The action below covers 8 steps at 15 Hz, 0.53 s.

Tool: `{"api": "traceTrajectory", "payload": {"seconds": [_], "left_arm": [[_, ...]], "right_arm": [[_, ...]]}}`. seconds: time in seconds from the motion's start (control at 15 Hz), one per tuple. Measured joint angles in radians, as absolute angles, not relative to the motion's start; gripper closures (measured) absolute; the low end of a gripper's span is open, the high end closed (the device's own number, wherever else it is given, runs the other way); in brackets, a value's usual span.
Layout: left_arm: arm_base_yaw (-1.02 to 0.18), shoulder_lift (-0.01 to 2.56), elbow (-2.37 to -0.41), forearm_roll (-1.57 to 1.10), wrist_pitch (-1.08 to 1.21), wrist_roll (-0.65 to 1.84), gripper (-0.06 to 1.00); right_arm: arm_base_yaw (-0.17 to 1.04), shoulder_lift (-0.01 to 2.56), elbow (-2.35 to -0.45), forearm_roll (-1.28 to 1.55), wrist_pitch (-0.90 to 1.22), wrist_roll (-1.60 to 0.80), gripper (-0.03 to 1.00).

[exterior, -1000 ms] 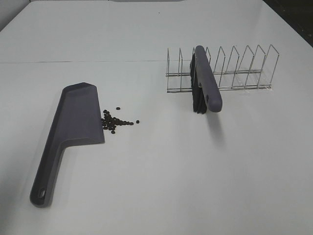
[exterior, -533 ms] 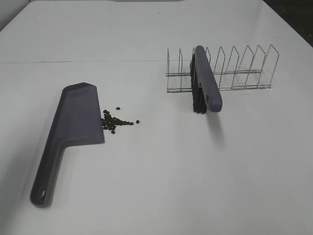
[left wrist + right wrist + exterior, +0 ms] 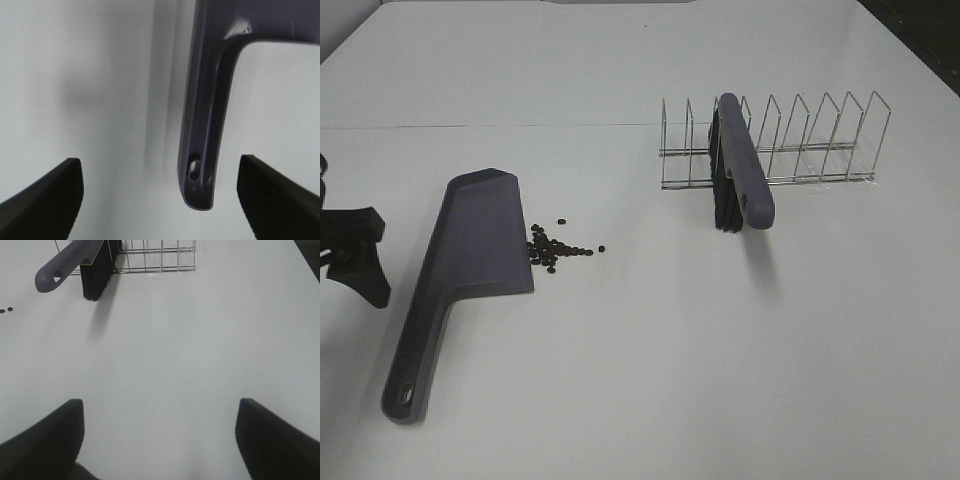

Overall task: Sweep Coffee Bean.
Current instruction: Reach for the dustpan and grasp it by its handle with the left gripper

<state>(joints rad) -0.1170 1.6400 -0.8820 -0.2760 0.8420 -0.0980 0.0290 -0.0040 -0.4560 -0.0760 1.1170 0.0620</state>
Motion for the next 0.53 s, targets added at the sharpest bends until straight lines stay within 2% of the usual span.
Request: {"api": "traceTrajectory", "payload": {"seconds": [0.2,0.53], "left_arm": [[-0.186,1.702,-0.890,-0.283,0.783,-0.141,0.18],[-0.210,1.829,-0.986,-0.281,0.783,-0.204,0.18]], "right_arm": [[0.029,-0.004,-0.456,-0.076,1.117,0.062,0.20],[0.029,-0.004,-0.456,-0.076,1.117,0.062,0.20]]}}
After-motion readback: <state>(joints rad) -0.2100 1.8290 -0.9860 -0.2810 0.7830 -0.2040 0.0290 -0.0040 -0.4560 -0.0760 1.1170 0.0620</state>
